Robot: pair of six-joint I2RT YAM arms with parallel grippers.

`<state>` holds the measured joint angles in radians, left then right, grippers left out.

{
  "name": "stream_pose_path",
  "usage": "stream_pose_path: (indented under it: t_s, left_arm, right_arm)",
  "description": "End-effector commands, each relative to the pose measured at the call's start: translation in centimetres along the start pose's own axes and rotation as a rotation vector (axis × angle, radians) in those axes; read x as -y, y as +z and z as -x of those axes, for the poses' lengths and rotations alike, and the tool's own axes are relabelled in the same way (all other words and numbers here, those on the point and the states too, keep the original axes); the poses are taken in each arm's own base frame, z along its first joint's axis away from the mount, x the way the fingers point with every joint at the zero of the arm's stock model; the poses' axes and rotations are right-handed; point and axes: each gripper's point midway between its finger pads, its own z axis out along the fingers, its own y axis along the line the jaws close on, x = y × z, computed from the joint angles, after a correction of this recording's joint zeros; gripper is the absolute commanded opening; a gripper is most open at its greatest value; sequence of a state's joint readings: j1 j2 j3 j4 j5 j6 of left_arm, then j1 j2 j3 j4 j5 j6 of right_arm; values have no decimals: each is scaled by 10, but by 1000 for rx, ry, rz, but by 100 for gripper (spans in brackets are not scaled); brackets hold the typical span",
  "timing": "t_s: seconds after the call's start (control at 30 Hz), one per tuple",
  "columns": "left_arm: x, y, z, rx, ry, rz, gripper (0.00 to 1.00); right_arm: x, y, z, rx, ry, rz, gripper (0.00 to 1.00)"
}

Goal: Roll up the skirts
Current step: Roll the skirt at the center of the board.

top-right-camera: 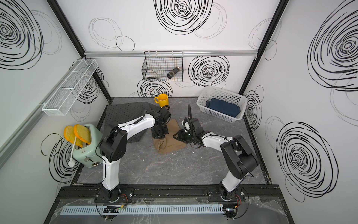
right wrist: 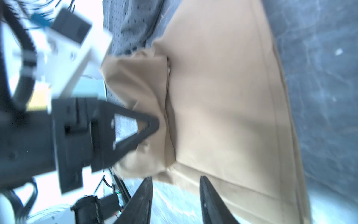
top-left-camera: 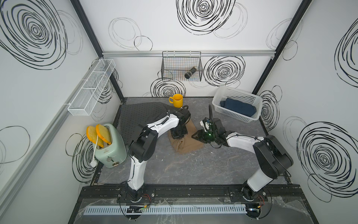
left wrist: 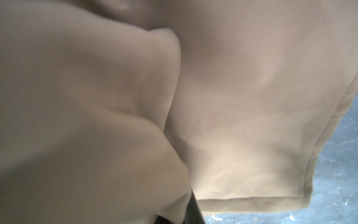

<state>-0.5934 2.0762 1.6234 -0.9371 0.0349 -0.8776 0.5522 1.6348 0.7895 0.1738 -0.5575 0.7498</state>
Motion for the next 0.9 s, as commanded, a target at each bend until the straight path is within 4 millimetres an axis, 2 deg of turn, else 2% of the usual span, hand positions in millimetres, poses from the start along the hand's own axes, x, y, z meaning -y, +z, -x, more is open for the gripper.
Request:
stream_pose_path:
  t_s: [0.0,0.1,0.27,0.33,0.43,0.53,0.6,0.7,0.77,0.87]
  left_arm:
    - [9,12,-6,8,25,73,1]
    - [22,19,-6,36,55,117,9]
    - [37,44,-9,-1,76,144,12]
    - [43,51,-9,-13,84,143,15]
    - [56,51,-7,-2,109,125,25]
    - [67,50,-3,-8,116,86,34]
    - [75,48,-1,-11,131,58,41]
    - [82,39,2,-10,159,21,48]
    - [86,24,7,13,184,-11,56]
    - [97,-4,13,46,222,-109,67]
  right_arm:
    - [3,4,-16,-7,-82,32,44]
    - [16,9,-22,-20,-73,8,44]
    - [32,16,-29,-63,-38,-39,38]
    - [35,11,-30,-44,-37,-58,39]
    - [33,0,-30,-3,-58,-62,41]
    - [27,-12,-28,59,-91,-43,50]
    - [19,-15,-28,75,-99,-14,55]
    - [11,-15,-24,82,-80,-17,57]
    - [9,-14,-21,83,-61,-41,54]
    - [-8,-19,-13,131,-75,-8,48]
